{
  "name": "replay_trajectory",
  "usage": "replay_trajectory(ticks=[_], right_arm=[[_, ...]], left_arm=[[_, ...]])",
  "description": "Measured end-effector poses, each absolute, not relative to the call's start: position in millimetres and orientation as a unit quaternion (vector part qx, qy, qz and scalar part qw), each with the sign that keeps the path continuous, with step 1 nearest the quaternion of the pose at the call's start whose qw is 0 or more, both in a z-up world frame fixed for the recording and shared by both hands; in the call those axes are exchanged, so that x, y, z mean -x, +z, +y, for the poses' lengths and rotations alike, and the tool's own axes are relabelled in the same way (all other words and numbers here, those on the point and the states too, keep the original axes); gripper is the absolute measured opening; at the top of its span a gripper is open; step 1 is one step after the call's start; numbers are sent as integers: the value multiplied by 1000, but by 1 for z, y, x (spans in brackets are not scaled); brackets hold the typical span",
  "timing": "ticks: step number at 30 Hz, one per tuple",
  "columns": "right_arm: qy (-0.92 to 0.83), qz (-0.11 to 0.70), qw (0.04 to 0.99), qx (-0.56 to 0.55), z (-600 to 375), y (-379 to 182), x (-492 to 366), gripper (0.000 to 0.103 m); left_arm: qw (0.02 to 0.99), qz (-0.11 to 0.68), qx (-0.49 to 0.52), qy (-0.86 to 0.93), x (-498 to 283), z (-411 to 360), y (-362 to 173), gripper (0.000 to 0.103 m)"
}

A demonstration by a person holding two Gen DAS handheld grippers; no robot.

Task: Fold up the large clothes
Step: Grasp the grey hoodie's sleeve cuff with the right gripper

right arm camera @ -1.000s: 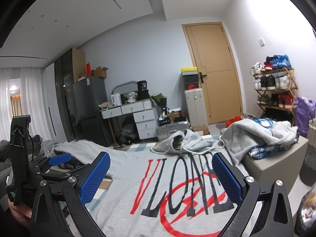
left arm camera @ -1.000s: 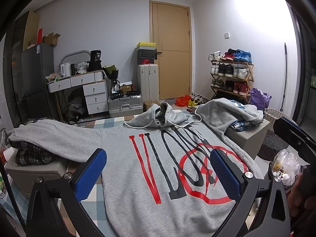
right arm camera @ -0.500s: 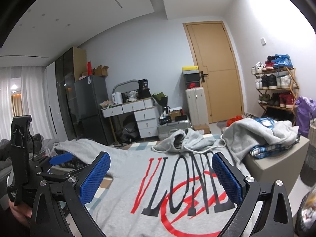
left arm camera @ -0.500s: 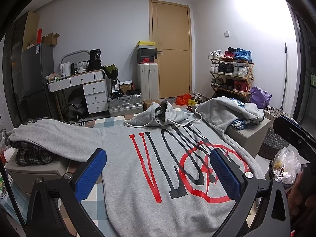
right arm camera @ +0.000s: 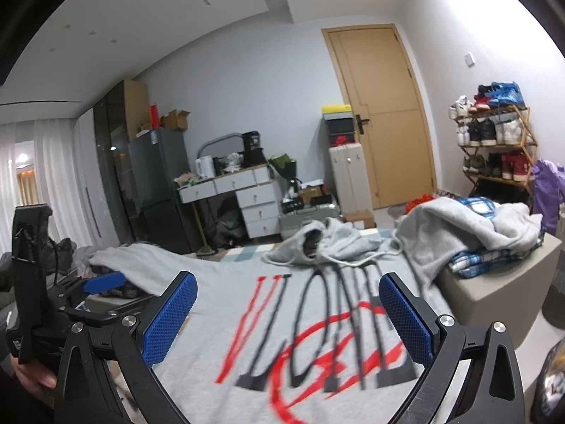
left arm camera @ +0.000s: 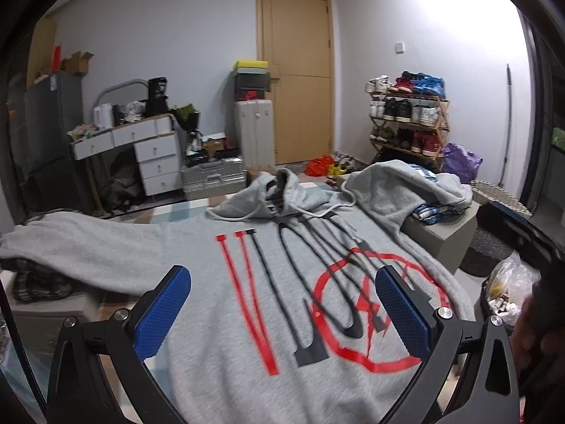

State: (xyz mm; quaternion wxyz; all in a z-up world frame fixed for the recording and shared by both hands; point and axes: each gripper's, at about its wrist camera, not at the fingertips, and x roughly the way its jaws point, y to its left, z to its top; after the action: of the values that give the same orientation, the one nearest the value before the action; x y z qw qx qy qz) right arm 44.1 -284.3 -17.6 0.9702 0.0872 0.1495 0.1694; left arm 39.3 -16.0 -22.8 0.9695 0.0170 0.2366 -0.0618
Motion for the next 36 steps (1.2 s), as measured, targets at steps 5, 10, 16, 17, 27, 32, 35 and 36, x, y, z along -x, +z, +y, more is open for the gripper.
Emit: replay_trajectory(ticks=[5, 10, 16, 17, 27, 32, 35, 36], right_arm=[[108, 158, 977, -93, -359, -16, -89, 103], [-11, 234, 967, -102, -479, -27, -171, 103], [-59, 322, 922, -207, -616, -62, -259, 102], [-66, 328, 918, -214, -627, -66, -267, 98], [-98, 379, 879, -273, -697, -107, -337, 85], [-77, 385, 874, -287, -699, -113, -349, 39], [-99, 372, 894, -231, -683, -99, -347, 7], [-106, 366, 898, -219, -678, -94, -345, 7]], left_arm=[[959, 262, -24, -105, -75, -28, -42, 102], [945, 304, -12, -123, -108, -33, -64, 102], [929, 348, -15, -128, -130, -39, -77, 102], [927, 351, -19, -128, -133, -39, -78, 102], [915, 383, -38, -125, -154, -46, -92, 102], [911, 392, -40, -123, -156, -46, -93, 102], [911, 391, -42, -122, -156, -45, -93, 102], [912, 390, -43, -122, -158, -44, -93, 102]])
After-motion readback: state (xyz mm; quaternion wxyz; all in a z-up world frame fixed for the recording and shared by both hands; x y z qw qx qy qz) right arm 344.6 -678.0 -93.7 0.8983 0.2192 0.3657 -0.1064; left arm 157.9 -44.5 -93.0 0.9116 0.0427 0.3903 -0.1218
